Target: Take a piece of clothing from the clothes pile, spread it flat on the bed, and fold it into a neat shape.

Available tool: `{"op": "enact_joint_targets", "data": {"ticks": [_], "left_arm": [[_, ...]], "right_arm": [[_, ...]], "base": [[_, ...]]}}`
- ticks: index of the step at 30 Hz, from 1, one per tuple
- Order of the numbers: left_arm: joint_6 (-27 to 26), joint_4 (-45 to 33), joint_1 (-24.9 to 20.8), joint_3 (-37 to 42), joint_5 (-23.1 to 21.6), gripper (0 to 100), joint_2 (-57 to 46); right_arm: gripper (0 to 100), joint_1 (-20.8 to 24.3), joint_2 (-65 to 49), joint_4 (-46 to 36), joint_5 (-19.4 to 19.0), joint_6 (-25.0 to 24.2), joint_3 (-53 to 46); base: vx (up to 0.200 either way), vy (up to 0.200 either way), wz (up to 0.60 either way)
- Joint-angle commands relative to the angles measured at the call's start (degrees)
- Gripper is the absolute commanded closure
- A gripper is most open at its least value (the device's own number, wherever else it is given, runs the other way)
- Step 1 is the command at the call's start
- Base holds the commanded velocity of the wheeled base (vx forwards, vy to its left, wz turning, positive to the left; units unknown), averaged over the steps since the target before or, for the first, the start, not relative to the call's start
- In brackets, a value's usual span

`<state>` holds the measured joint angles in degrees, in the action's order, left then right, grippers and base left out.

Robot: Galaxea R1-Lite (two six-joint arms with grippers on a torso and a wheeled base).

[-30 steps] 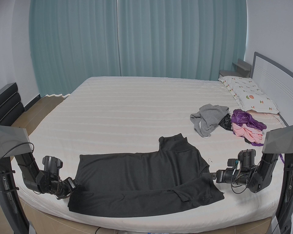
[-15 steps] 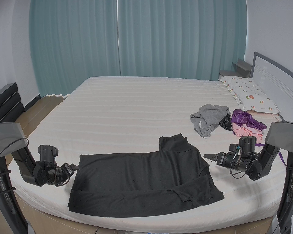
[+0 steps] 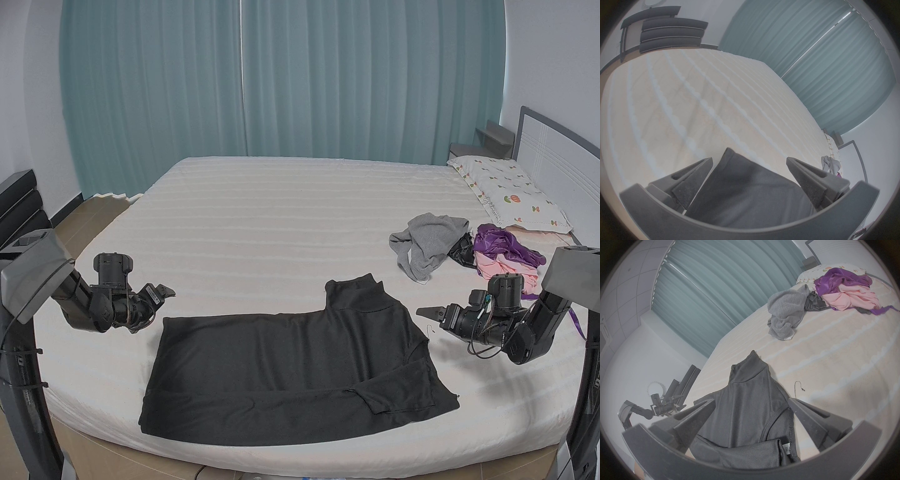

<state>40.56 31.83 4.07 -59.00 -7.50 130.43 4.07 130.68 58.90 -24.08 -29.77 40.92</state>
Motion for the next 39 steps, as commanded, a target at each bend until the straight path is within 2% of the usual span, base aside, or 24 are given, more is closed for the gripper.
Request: {"op": "enact_joint_targets", "data": {"ticks": [1,5,19,20,25,32,37,39], "left_arm": [[-0.7,-1.8,-0.4,-8.5,-1.7,0,9.4],[-1.3,-2.0,-0.2,-10.5,-3.2,0,10.3],[-1.6,-1.6,-0.4,-12.4,-2.6,0,12.6],[-1.6,-1.6,-0.4,-12.5,-2.6,100,12.7],[-1.7,-1.7,-0.5,-13.5,-1.2,100,13.4],[-1.3,-0.5,-0.7,-12.6,3.5,100,13.4],[1.6,0.7,-0.6,-11.4,3.6,100,12.9],[2.8,1.0,-0.5,-11.2,3.6,100,12.5]], "right_arm": [[0,-0.1,1.3,-0.2,-0.6,-0.8,0.5],[0,0.3,1.4,-0.1,-0.5,-0.8,0.5],[0,1.2,1.5,-0.1,-0.5,-0.9,0.2],[0,1.2,1.5,-0.1,-0.5,-0.9,0.1],[0,1.4,1.7,-0.1,-0.4,-0.9,0.0],[0,2.6,1.2,-2.0,0.5,-0.9,1.9],[0,5.6,1.9,-10.3,5.3,-0.9,9.6],[0,6.1,2.8,-11.5,6.0,-0.9,11.5]], "base": [[0.0,0.0,0.0],[0.0,0.0,0.0],[0.0,0.0,0.0],[0.0,0.0,0.0],[0.0,0.0,0.0],[0.0,0.0,0.0],[0.0,0.0,0.0],[0.0,0.0,0.0]]}}
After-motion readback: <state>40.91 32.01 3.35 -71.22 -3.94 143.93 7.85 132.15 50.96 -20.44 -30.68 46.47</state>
